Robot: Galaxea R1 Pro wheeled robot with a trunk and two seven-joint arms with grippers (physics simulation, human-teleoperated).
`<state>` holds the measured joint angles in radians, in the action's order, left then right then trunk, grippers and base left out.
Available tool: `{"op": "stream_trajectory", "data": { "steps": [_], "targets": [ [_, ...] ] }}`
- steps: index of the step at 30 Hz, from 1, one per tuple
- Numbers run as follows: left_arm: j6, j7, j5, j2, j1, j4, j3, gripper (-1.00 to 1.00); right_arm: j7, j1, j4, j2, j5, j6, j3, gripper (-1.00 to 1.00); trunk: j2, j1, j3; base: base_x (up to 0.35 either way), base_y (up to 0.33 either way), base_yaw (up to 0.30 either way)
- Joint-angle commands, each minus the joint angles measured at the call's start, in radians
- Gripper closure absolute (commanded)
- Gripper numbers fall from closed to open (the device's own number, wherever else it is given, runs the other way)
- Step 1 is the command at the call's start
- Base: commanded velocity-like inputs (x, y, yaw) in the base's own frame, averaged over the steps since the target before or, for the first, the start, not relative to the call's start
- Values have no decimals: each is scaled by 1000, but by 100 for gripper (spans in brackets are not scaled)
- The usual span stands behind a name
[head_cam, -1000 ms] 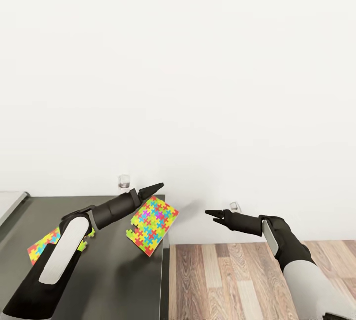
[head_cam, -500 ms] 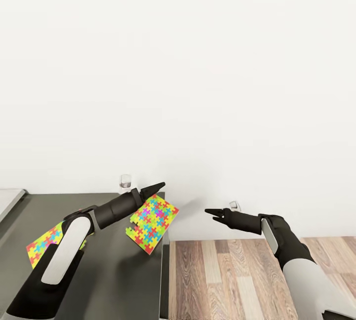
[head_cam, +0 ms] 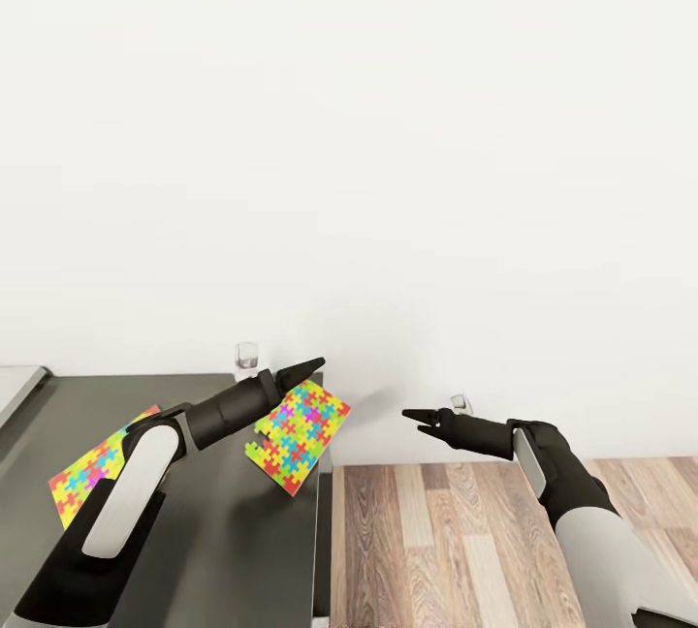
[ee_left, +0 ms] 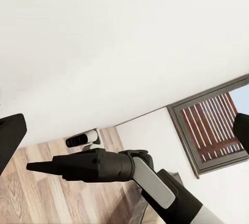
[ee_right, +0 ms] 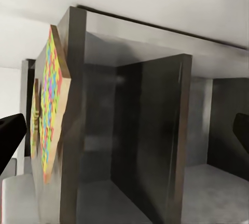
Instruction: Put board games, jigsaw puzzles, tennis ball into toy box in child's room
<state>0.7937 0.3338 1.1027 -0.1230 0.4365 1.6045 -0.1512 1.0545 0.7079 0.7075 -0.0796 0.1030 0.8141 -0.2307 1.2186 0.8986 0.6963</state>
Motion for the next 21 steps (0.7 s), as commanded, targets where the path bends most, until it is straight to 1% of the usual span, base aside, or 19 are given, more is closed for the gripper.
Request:
{"op": "stream_trajectory", "data": {
  "steps": [1,6,12,21],
  "targets": [
    [3,2,1,0,1,0,0,-100,0,1,0,0,4,6,-1,-100,0,0,2,0,0,0],
    [3,2,2,3,1,0,0,-100,2,1,0,-1,5,7,-1,-100,0,0,10,0,0,0],
    [5,2,1,15,3,0,-2,-100,3,1,0,-3,5,7,-3,-100,0,0,17,0,0,0],
    [7,2,0,23,4,0,-8,-100,4,1,0,-4,6,6,-4,-100,-63,-35,-7,0,0,0]
  ]
}}
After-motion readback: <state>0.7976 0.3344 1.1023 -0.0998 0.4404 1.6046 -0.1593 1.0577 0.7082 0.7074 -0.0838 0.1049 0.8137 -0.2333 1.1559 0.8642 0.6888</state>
